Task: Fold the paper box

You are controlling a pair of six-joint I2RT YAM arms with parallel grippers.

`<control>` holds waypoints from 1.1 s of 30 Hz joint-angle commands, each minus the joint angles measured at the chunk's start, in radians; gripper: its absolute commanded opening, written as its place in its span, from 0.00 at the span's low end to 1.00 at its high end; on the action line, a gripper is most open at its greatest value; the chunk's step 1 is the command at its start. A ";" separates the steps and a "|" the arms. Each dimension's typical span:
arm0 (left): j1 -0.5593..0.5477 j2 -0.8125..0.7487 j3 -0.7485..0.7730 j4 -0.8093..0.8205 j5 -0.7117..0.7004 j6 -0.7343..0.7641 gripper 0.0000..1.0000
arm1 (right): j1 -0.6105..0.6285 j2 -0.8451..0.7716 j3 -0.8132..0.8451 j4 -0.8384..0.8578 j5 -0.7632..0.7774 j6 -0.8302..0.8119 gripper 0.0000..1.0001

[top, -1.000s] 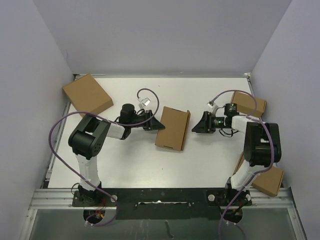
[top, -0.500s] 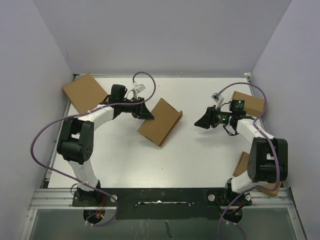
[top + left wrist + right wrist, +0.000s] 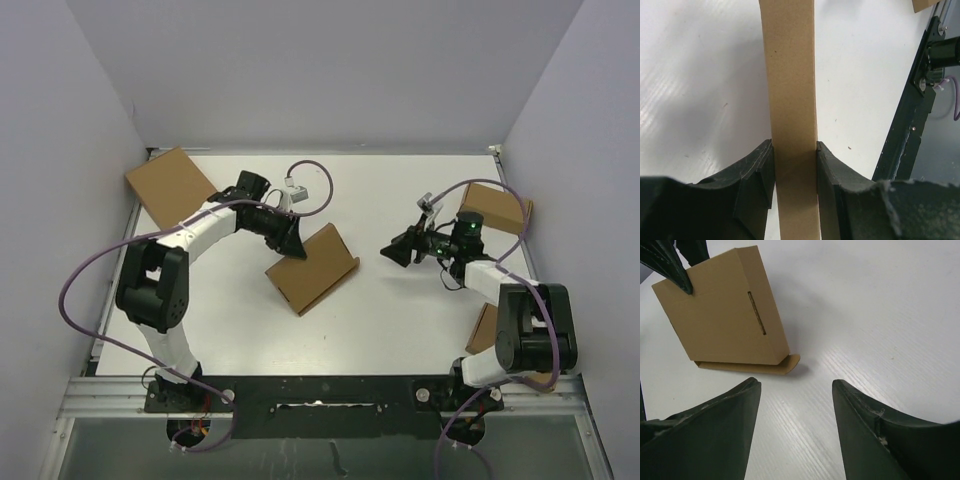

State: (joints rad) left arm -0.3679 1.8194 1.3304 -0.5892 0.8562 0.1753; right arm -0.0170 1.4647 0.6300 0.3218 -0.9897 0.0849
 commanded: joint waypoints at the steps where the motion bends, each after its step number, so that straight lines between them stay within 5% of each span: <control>1: -0.004 -0.105 -0.067 0.055 -0.050 0.056 0.22 | 0.048 0.037 -0.004 0.184 0.016 0.031 0.62; 5: -0.001 -0.170 -0.150 0.151 -0.047 0.038 0.22 | 0.047 0.111 -0.009 0.247 0.024 0.156 0.63; 11: -0.001 -0.218 -0.223 0.238 -0.040 0.002 0.20 | 0.102 0.164 0.048 0.079 0.083 0.188 0.60; 33: 0.000 -0.213 -0.253 0.285 -0.026 -0.022 0.19 | 0.204 0.359 0.168 0.088 0.073 0.296 0.36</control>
State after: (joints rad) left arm -0.3706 1.6470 1.0882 -0.3557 0.8452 0.1081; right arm 0.1715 1.8259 0.7654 0.3737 -0.8917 0.3672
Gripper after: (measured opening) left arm 0.319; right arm 0.373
